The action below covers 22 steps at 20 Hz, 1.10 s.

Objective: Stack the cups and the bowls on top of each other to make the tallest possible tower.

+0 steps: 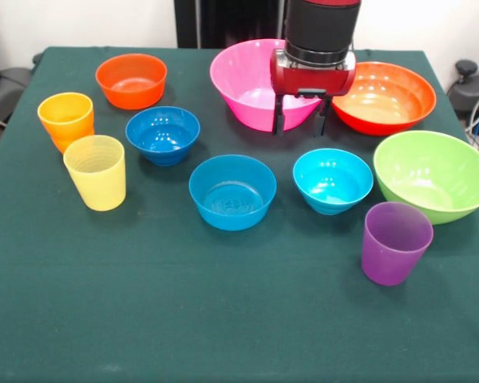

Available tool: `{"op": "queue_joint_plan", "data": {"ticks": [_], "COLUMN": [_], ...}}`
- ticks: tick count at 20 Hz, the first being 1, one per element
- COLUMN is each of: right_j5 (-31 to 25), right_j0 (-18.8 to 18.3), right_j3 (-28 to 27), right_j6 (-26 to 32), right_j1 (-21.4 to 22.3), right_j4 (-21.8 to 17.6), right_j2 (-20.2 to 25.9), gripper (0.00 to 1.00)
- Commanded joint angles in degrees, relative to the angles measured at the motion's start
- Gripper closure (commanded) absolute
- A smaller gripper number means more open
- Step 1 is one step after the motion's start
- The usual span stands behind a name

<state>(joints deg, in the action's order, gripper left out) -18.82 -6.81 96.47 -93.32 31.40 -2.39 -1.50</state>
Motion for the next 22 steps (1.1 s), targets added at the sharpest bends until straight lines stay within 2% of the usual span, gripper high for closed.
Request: {"op": "queue_joint_plan", "data": {"ticks": [1,10,17,22], "right_j5": [-6.3,-6.8,-10.4,-9.5], "right_j0": [0.9,1.2,0.8,-1.1], "right_j3": [-3.8,-4.2,-6.8,-7.9], "right_j6": [-2.4,-5.0,-4.3,-3.0], "right_j1": [-1.5,-1.4,-2.9,-4.6], "right_j4": [-2.1,-0.2,0.4,-0.2], "right_j2": [3.8,3.2,3.6,4.9], "gripper": [0.00,0.00,0.00,0.00]}}
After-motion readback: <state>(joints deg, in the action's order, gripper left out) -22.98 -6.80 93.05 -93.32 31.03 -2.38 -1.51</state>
